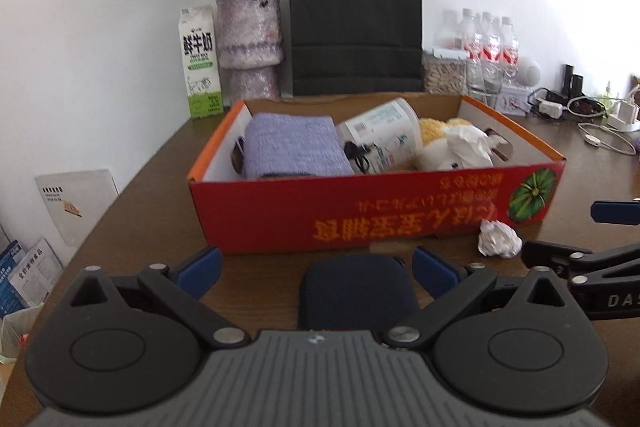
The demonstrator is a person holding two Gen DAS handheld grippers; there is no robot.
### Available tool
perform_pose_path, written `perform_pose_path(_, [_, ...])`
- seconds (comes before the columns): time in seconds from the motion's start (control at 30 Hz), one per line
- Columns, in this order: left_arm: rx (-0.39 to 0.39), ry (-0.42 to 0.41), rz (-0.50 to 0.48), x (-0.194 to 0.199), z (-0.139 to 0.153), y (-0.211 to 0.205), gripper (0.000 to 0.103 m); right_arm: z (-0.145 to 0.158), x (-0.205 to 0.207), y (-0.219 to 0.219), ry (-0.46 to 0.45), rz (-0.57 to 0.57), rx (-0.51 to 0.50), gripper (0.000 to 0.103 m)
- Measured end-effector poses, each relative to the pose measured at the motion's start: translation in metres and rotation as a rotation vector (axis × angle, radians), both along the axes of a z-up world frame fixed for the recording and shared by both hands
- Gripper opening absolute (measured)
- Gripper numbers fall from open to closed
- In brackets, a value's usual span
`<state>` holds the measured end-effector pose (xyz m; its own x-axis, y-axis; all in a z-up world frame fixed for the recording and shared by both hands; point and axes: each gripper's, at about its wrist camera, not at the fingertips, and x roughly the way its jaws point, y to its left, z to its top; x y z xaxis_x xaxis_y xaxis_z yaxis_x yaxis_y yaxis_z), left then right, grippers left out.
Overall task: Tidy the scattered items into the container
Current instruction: 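Grasp the dark blue glasses case with the left gripper while the right gripper grasps the last tissue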
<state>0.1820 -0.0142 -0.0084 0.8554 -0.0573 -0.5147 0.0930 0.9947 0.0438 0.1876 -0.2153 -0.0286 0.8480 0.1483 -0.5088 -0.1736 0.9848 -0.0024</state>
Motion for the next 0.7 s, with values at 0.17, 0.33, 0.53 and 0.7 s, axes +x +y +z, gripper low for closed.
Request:
perform_pose_path(0.17, [-0.024,0.074,-0.035,-0.001,-0.008,-0.005,0.103,-0.009,-0.002,0.002,0.051,0.015,-0.016,0.103])
perform_pose_path(0.33, [-0.006,0.138,-0.031,0.004,-0.019,-0.009,0.103,-0.014,-0.003,0.005,0.081,0.026,-0.029,0.103])
perform_pose_path(0.53, [-0.006,0.191,-0.025,0.010,-0.030,-0.008,0.103,-0.021,0.003,0.006,0.124,0.022,-0.029,0.103])
perform_pose_path(0.7, [-0.017,0.153,-0.038,0.009,-0.028,-0.007,0.075,-0.025,0.011,0.004,0.162,0.005,-0.007,0.103])
